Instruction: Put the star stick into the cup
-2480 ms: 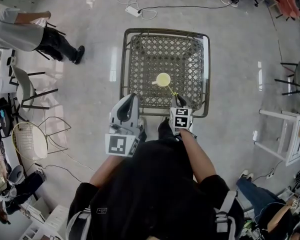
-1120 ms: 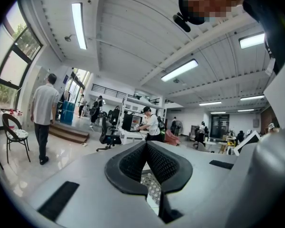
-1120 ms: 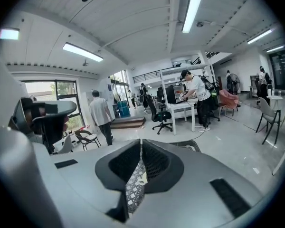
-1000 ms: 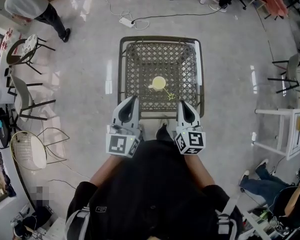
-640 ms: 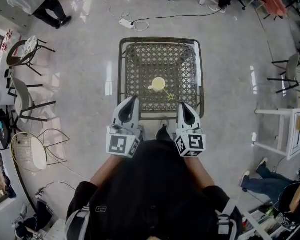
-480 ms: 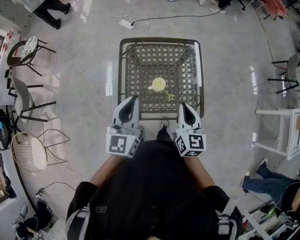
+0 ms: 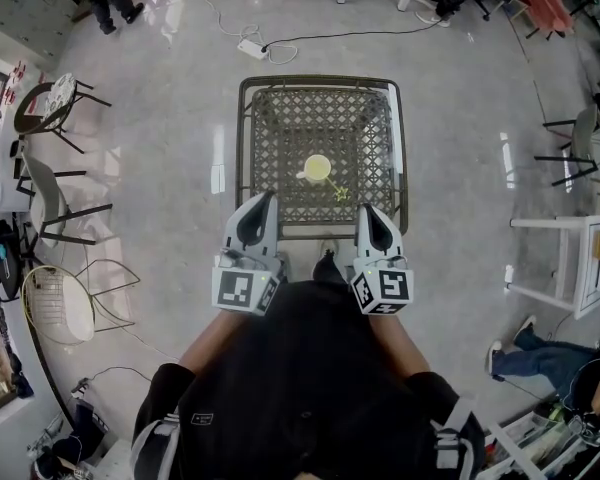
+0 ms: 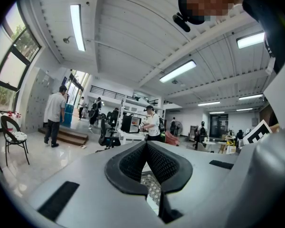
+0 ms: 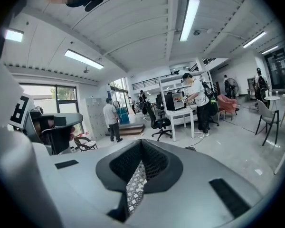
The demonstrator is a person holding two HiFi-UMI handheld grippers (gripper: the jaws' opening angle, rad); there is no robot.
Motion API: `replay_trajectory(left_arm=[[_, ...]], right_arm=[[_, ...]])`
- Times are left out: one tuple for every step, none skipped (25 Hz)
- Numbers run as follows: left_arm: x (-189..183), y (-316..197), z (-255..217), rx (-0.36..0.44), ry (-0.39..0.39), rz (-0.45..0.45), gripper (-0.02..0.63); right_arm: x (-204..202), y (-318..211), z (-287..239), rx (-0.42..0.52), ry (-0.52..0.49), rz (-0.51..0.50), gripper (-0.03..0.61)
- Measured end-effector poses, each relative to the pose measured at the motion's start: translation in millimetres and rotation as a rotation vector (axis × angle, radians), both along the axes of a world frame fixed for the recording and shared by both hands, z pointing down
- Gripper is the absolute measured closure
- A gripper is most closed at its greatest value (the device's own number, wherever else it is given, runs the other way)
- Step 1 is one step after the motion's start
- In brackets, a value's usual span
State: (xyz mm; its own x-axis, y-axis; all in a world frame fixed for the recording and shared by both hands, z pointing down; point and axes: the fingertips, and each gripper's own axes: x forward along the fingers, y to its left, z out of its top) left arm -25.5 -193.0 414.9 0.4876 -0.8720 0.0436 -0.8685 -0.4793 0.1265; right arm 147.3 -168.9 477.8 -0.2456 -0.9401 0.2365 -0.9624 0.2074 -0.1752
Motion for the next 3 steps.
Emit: replay_trajectory(left_arm=[[-0.4, -0.2, -0.5, 0.001, 0.001, 0.001, 0.598], [-0.8, -0.4, -0.9, 0.001, 0.001, 0.001, 0.598], [-1.3, -0.6, -1.2, 0.001, 0.001, 0.002, 0.598]], right_arm=[[0.0, -0.3, -0.6, 0.001, 0.000, 0.001, 0.568], [-0.2, -0.7, -1.1, 0.001, 0.001, 0.003, 0.568], [-0.3, -1.2, -1.6, 0.002, 0.002, 0.004, 0.568]])
